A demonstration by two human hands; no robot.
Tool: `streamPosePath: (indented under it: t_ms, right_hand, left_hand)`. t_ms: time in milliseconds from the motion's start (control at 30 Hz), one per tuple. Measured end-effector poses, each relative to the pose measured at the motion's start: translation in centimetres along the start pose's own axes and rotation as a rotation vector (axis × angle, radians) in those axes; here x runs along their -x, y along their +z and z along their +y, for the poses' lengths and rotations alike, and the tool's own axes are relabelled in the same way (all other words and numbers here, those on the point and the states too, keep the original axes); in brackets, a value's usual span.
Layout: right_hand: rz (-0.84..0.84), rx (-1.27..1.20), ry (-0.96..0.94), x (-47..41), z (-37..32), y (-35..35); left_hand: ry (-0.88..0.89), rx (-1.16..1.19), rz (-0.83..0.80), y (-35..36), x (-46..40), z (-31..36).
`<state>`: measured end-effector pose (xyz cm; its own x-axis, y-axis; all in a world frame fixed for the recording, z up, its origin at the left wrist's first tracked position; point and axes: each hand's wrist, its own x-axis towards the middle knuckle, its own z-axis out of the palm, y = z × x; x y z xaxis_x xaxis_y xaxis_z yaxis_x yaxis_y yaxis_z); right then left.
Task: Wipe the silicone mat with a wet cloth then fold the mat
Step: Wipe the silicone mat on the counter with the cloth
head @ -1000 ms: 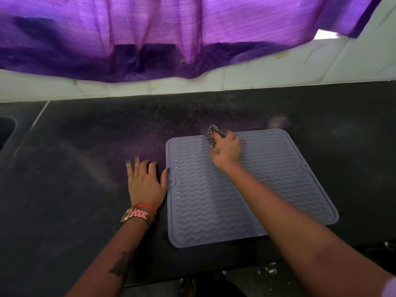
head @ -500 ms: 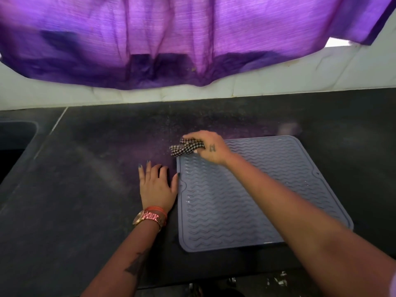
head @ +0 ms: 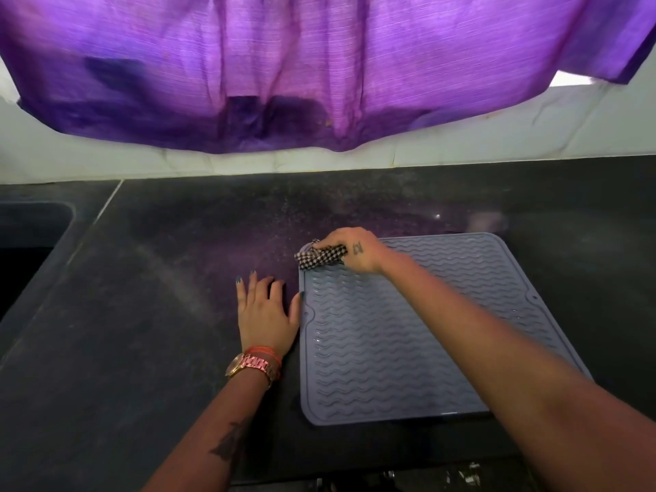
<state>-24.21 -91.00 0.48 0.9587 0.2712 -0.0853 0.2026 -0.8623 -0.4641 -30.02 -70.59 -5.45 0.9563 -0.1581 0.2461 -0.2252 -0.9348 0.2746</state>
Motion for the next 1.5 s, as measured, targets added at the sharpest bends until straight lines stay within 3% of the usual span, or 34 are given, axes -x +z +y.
streamPosePath:
  t_ms: [167, 367, 567, 733, 933, 1100, 1267, 1500]
  right_hand:
    - [0.075, 0.197, -0.087, 4.2, -0.1, 4.3]
    - [-0.015, -0.059, -0.043, 3.2, -0.3, 1.7]
    - [0.166, -0.058, -0.091, 7.5, -1.2, 5.4]
    - [0.070, -0.095, -0.058, 6.5, -1.6, 3.6]
    - [0.148, -0.017, -0.122, 10.3, -1.8, 6.3]
    - [0.075, -0.017, -0.099, 9.8, -2.2, 5.0]
    - [0.177, -0.003, -0.089, 12.1, -2.6, 6.9]
    - [0.044, -0.076, -0.047, 11.1, -2.9, 5.3]
  left_hand:
    - [0.000, 0.022, 0.002, 0.1, -0.2, 0.0]
    - [0.003, 0.024, -0.003, -0.2, 0.0, 0.0]
    - [-0.004, 0.045, 0.004, -0.2, -0.1, 0.0]
    - [-0.012, 0.042, 0.002, -0.3, 0.0, 0.1]
    - [-0.014, 0.047, 0.010, -0.2, -0.1, 0.1]
    - [-0.013, 0.050, 0.012, -0.3, 0.1, 0.2]
    - [-0.012, 0.040, 0.007, -0.2, 0.1, 0.1]
    - [-0.014, 0.026, -0.002, -0.4, 0.4, 0.1]
